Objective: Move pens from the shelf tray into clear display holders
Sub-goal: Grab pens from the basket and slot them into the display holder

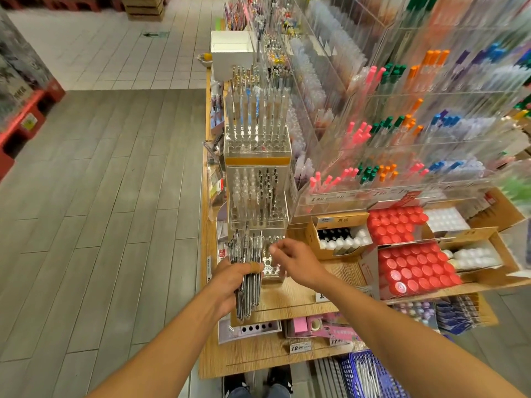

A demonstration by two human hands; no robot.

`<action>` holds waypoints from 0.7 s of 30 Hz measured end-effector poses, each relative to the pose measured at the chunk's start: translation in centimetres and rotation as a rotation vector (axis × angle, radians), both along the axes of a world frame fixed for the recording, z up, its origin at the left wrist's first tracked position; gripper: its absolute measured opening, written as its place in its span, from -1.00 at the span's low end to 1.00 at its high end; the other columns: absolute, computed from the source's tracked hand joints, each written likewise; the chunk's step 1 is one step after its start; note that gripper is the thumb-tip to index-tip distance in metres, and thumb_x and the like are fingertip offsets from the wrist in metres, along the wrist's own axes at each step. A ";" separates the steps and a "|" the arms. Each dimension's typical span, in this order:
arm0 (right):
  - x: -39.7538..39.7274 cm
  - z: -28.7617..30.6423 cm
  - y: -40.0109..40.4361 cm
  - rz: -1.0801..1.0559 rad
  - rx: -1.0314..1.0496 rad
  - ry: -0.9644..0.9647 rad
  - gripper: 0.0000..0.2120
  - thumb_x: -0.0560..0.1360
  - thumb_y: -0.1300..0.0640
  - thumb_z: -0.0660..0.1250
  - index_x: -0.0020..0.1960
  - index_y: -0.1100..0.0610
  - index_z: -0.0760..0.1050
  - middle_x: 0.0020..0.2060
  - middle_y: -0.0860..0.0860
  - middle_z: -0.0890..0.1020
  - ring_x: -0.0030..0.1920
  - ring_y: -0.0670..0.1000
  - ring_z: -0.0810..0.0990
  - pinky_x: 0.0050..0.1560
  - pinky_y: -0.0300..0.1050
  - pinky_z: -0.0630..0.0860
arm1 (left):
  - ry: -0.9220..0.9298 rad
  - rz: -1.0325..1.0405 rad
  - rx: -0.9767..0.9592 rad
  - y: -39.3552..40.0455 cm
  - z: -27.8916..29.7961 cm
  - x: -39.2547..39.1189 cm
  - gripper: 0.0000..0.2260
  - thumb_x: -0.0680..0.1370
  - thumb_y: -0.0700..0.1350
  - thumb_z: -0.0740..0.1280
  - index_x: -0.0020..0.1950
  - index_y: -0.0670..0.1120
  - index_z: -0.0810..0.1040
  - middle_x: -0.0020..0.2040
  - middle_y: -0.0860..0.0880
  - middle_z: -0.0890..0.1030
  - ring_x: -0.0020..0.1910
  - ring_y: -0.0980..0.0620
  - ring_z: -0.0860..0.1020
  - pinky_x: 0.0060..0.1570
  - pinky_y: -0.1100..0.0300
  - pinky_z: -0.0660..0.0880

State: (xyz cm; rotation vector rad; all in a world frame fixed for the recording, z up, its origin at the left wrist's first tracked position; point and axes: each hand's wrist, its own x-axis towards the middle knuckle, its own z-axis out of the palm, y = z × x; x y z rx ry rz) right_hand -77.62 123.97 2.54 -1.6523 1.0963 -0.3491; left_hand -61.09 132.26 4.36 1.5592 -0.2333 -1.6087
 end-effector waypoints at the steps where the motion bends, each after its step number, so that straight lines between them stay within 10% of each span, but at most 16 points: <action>1: 0.4 0.6 0.1 -0.046 0.058 -0.105 -0.83 0.59 -0.05 0.27 0.02 0.04 0.52 -0.20 0.00 0.66 -0.37 -0.07 0.60 -0.36 -0.22 0.51 | -0.002 -0.014 -0.007 0.1 0.1 -0.1 -0.49 0.37 -0.30 0.54 0.27 -0.28 0.48 -0.14 -0.24 0.66 -0.32 -0.09 0.62 -0.36 0.07 0.57; 13: 1.5 3.8 -0.4 -0.093 0.360 -0.310 -0.92 0.61 0.19 0.26 0.01 0.22 0.43 -0.30 0.05 0.53 -0.34 -0.04 0.56 -0.29 -0.18 0.50 | 0.048 -0.056 -0.057 0.5 0.5 -0.2 -0.50 0.40 -0.33 0.51 0.31 -0.30 0.46 -0.10 -0.27 0.64 -0.29 -0.12 0.60 -0.30 0.05 0.56; 21: -0.2 4.8 -2.7 -0.181 -0.090 -0.162 -0.97 0.62 0.18 0.24 0.03 0.15 0.41 -0.21 0.07 0.61 -0.26 -0.04 0.62 -0.22 -0.17 0.57 | 0.094 0.025 -0.024 0.6 0.0 1.4 -0.32 0.34 -0.29 0.55 0.39 -0.29 0.34 -0.17 -0.20 0.62 -0.28 -0.07 0.61 -0.33 0.06 0.59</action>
